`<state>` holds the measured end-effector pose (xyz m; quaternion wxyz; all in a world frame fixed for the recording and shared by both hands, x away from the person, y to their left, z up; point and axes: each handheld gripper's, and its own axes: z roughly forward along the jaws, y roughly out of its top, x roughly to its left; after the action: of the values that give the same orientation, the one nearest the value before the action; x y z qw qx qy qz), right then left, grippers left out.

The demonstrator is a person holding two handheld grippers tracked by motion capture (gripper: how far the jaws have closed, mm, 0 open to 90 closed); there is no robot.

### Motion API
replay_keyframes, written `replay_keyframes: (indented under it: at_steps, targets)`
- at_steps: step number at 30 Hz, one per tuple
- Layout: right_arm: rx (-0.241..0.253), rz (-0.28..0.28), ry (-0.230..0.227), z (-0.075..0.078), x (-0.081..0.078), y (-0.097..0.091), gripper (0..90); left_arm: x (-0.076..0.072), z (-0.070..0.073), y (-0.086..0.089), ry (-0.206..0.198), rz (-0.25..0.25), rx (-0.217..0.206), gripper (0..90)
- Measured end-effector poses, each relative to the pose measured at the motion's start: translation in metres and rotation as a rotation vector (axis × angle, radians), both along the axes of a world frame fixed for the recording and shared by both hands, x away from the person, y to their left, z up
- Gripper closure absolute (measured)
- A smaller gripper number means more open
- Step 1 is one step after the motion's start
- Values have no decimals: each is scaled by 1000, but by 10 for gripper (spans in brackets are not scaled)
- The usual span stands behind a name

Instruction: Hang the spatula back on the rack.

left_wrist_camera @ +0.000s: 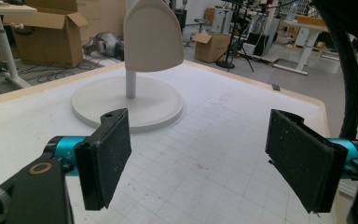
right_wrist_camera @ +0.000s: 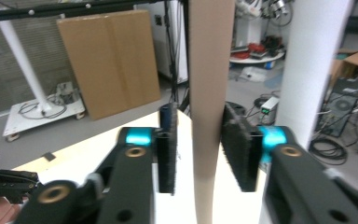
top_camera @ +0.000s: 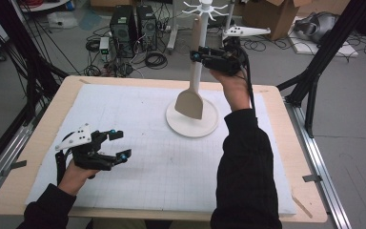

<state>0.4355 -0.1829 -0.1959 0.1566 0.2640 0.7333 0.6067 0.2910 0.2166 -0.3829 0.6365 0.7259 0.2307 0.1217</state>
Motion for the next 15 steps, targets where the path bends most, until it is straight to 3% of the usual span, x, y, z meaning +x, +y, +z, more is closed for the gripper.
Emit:
replay_keyframes:
  at_steps: [2,5,6,7,8,9,12,15]
  targets:
    - [3,-3,5,-1,-6,-4,575,1,-1,2,4,5,-10,226]
    - [-9,-34,-31,-4,-21,-11,509,2,-2,4,7,9,-9,226]
    - [-26,-68,-48,-9,-34,-16,447,3,-5,6,20,9,-3,226]
    - [-26,-68,-48,-9,-34,-16,447,3,-5,6,20,9,-3,225]
    - [-51,-97,-75,-15,-46,-21,372,3,-6,7,25,17,-3,223]
    - [-51,-97,-75,-15,-46,-21,372,3,-7,8,29,25,0,223]
    - [-130,-173,-128,-40,-73,-35,300,5,-12,11,34,44,3,210]
    - [-160,-207,-105,-65,-92,-49,260,6,-15,13,47,56,-2,198]
